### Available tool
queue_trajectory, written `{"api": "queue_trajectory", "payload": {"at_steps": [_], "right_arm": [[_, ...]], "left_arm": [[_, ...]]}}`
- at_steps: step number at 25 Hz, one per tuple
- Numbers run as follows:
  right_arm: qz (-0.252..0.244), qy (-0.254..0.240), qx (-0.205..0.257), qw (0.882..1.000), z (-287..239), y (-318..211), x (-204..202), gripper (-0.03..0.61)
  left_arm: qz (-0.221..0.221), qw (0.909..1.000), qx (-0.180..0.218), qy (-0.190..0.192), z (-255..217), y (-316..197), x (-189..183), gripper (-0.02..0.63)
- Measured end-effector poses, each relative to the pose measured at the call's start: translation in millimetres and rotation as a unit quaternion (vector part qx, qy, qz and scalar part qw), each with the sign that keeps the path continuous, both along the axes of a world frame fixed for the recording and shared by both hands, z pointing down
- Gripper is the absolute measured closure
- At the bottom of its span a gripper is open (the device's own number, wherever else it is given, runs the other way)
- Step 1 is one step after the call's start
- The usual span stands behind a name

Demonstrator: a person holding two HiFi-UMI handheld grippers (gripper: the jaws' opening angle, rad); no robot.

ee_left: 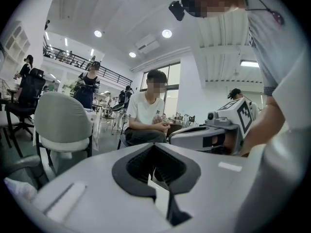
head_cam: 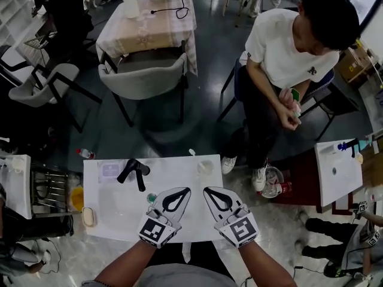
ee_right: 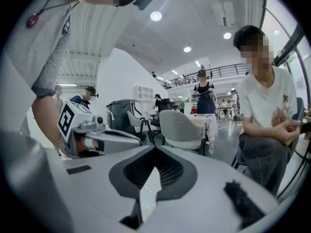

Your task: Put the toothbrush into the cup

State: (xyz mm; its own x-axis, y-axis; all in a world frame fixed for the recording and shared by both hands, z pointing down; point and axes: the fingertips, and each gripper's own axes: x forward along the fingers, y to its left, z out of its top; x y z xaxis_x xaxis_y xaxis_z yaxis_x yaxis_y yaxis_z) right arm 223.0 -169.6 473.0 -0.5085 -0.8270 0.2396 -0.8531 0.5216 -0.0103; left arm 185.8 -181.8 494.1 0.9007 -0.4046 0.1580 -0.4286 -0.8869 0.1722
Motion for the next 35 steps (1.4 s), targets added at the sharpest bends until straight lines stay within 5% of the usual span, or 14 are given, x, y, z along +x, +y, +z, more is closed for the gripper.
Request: {"api": "queue_trajectory", "payload": {"at_steps": [4,13,35], "right_arm": [[0.014,-0.029,-0.014,0.999,-33.7,32.1,-10.8,0.565],[-0.012,-0.043,0.043,0.998,-96.8,83.1,-48.3,0.565],[-0.022,-0.034,0.049,0.998,-100.5,100.2,-63.4,0.565]], "left_arm": [[0.0,0.9999,-0.014,0.007,-36.4,25.0,-15.5,0.606],[0.038,0.999,0.002,0.022,-98.3,85.7,-39.3,0.606],[0.045,0.9983,0.019,0.032,-116.9,98.3,-48.2,0.606]]}}
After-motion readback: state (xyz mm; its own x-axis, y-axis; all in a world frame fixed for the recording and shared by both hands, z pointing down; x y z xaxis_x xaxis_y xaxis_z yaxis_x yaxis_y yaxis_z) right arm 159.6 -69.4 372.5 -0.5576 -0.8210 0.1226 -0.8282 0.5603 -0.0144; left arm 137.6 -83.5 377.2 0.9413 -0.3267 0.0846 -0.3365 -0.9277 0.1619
